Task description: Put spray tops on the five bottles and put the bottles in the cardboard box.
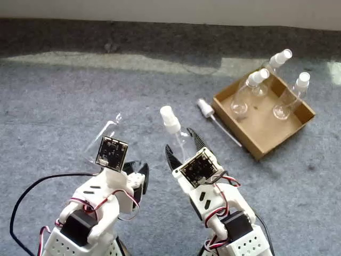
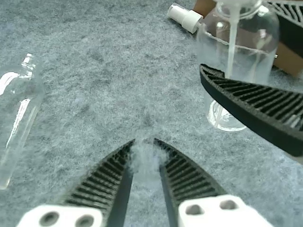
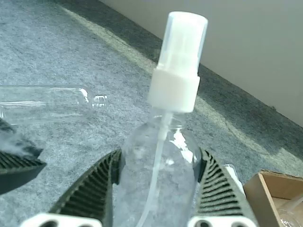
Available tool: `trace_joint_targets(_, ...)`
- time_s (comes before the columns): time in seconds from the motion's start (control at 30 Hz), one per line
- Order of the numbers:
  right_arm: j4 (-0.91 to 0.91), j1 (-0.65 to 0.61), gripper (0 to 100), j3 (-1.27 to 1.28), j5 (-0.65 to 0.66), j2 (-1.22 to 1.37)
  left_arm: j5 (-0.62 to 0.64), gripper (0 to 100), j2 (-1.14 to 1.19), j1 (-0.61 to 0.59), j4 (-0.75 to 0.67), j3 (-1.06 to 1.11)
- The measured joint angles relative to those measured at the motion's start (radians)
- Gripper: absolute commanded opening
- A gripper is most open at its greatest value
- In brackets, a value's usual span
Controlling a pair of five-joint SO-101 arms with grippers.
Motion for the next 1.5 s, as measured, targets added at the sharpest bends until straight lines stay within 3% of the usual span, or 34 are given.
trace_joint_targets(1.27, 0.0, 0.0, 8.0, 0.0, 0.0, 0.0, -0.005, 0, 0.0, 0.046, 0.0, 0.005)
trace_joint_targets(1.5, -0.054, 0.0, 8.0, 0.0, -0.103, 0.0, -0.005, 0, 0.0, 0.046, -0.069, 0.078)
